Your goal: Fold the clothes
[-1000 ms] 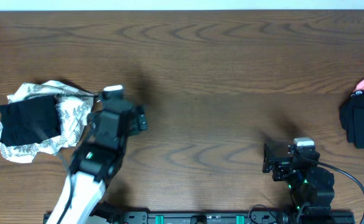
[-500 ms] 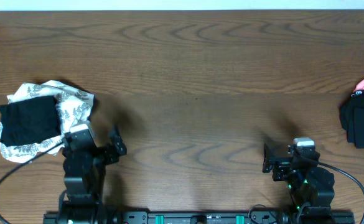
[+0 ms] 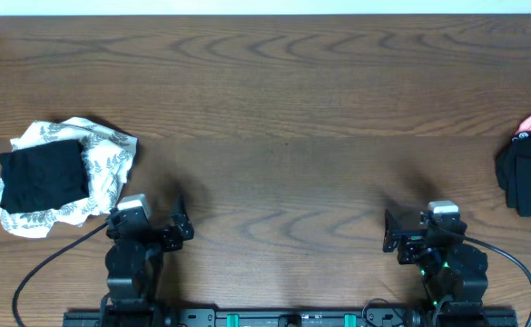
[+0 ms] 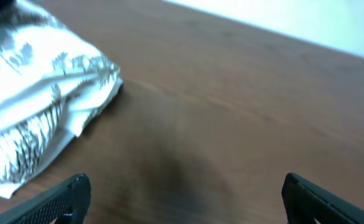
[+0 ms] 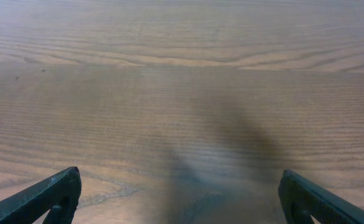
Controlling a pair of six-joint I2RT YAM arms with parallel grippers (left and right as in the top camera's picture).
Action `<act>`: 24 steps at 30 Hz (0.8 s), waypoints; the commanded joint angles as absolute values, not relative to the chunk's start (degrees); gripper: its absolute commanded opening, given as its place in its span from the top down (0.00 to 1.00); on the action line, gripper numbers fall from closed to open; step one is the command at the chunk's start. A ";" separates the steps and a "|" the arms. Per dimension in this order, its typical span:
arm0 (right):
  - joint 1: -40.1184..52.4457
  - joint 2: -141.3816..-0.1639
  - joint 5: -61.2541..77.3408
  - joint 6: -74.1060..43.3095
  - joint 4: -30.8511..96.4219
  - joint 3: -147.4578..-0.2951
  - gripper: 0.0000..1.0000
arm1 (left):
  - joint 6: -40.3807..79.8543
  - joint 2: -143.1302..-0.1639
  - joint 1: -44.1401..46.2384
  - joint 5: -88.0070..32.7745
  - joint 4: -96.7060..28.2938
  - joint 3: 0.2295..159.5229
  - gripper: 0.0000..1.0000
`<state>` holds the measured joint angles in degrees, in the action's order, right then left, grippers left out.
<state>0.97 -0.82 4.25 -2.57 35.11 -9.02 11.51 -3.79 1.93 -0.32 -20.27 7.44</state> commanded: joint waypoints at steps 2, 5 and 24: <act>0.82 -0.32 4.51 -3.38 35.14 -8.88 0.01 | 10.28 -0.01 1.69 -0.89 -20.21 6.09 0.02; 0.82 -0.32 4.51 -3.36 35.14 -8.88 0.01 | 10.31 -0.10 1.69 -0.91 -20.21 6.11 0.02; 0.82 -0.32 4.51 -3.36 35.14 -8.88 0.01 | 10.31 -0.23 1.67 -0.89 -20.23 6.11 0.02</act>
